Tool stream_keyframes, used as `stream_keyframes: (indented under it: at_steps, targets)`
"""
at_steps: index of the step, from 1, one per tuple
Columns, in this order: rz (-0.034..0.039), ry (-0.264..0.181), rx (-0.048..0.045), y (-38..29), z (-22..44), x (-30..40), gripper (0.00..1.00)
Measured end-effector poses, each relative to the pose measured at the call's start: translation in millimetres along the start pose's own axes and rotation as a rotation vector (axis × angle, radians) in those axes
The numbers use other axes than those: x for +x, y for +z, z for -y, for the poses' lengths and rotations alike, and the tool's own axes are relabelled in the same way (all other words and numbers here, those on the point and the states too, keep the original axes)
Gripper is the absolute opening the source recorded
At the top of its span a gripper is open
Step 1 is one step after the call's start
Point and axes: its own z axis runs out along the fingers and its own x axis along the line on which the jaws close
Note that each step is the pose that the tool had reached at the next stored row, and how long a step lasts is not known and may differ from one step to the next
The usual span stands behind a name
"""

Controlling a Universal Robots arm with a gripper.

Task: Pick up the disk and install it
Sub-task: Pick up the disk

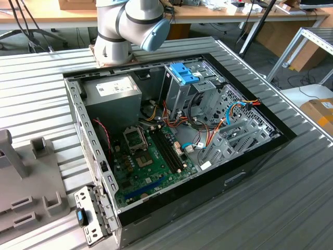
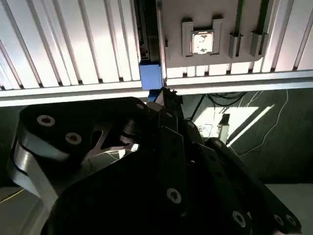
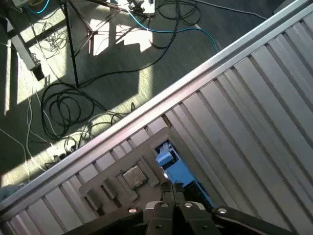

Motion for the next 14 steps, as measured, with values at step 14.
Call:
stream_keyframes:
  at_steps: [14]
  targets:
    - [-0.0017, -0.047, 0.0017, 0.0, -0.7, -1.2, 0.11]
